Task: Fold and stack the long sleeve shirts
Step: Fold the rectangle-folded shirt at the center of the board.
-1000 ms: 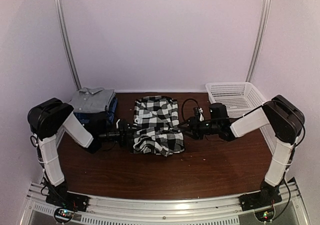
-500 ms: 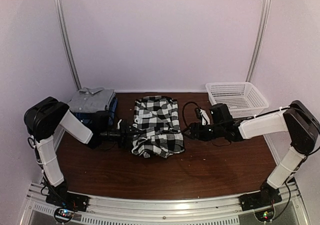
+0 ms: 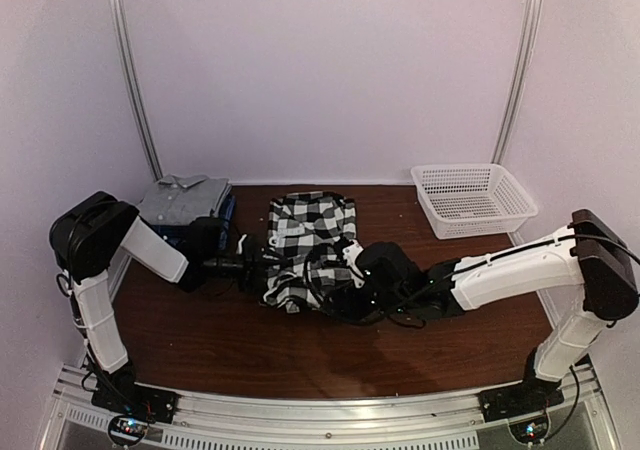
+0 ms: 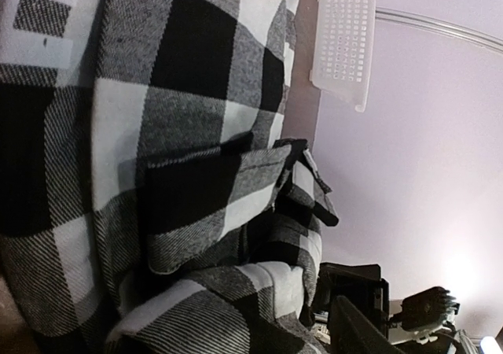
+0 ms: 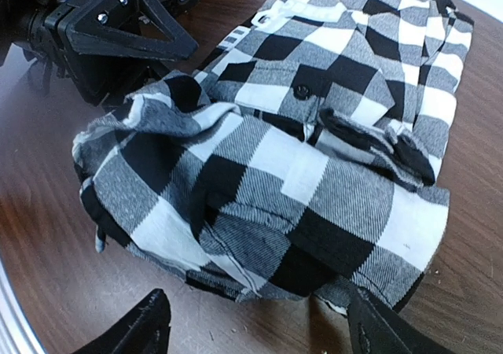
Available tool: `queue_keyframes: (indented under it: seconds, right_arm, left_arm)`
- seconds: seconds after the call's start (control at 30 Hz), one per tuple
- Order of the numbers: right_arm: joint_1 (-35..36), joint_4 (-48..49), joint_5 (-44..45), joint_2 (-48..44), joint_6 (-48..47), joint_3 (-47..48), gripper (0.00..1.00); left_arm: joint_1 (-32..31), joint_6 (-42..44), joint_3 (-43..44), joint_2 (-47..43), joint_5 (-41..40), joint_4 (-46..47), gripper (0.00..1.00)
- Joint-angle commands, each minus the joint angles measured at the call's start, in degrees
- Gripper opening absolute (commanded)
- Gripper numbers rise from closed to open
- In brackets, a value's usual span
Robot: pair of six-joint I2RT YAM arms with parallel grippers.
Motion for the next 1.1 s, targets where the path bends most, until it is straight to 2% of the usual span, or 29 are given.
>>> queue_keyframes:
  seconds: [0.0,0.27,0.6,0.83,1.07]
  right_arm:
    - [4.99,-5.59,17.61,4.86,-5.1,6.4,0.81]
    - [9.68,-7.85,25.82,12.8,-8.07,12.76,0.89]
    - [7.07,-9.35,29.31,18.32,-13.57,21.13,0.97]
    - [-1.01,-12.61,20.36,23.86,-18.05,33.91,0.97]
    - [-8.53,-20.4,9.82,36.02,-20.23,51.71,0.97]
  left_arm:
    - [0.51,2.02,2.43,0.9,1.01,-0.9,0.61]
    - [0.51,2.85,3.7,1.05,1.4,-2.79,0.6]
    - [0.51,3.44,3.4,0.3,1.37,-3.6,0.6]
    - [0.51,4.8,2.28,-1.17,1.54,-5.08,0.61]
    - [0.51,7.55,2.15,-4.06,0.02,-8.77,0.66]
